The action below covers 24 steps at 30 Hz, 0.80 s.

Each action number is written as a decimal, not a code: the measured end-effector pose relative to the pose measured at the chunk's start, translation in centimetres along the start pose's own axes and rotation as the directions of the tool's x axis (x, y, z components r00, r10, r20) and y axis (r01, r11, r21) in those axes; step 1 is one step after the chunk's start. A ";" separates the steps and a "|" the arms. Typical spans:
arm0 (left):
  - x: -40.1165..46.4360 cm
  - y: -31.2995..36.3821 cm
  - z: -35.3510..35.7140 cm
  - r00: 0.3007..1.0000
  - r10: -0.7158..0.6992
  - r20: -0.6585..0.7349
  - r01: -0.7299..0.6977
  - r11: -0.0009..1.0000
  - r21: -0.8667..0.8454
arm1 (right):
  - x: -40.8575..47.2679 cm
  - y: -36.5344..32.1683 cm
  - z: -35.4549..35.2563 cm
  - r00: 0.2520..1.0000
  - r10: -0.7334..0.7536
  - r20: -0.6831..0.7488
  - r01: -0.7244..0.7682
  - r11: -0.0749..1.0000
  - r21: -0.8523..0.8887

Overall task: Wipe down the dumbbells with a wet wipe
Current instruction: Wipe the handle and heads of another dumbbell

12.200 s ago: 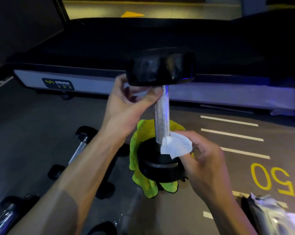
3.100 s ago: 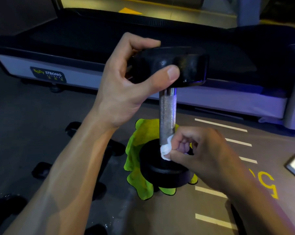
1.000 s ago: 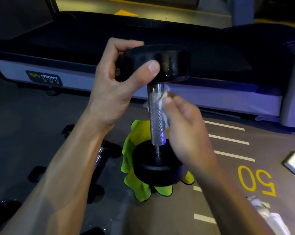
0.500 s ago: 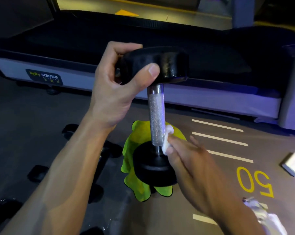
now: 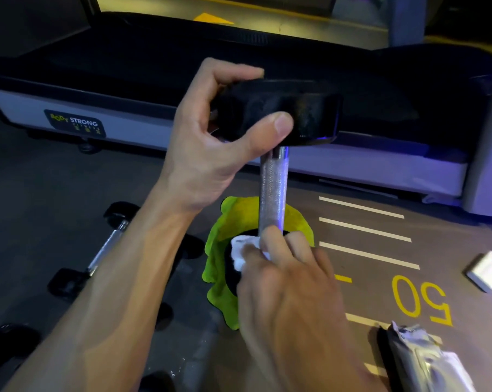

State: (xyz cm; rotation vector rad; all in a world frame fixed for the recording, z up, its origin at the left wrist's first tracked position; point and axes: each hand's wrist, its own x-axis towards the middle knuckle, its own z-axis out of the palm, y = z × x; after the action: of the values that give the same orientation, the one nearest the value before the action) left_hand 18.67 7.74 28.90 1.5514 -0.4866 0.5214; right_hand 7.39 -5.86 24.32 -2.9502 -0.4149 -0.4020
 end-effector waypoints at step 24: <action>-0.3 0.6 0.3 1.000 -0.016 0.005 0.016 0.999 -0.049 | 0.5 11.6 -0.5 0.918 0.393 -0.061 -0.246 0.682 0.689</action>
State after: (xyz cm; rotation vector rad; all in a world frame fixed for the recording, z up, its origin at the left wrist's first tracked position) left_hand 18.10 7.45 29.21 1.5083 -0.4873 0.4902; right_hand 11.05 -16.89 23.86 -2.1725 0.0131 -0.3977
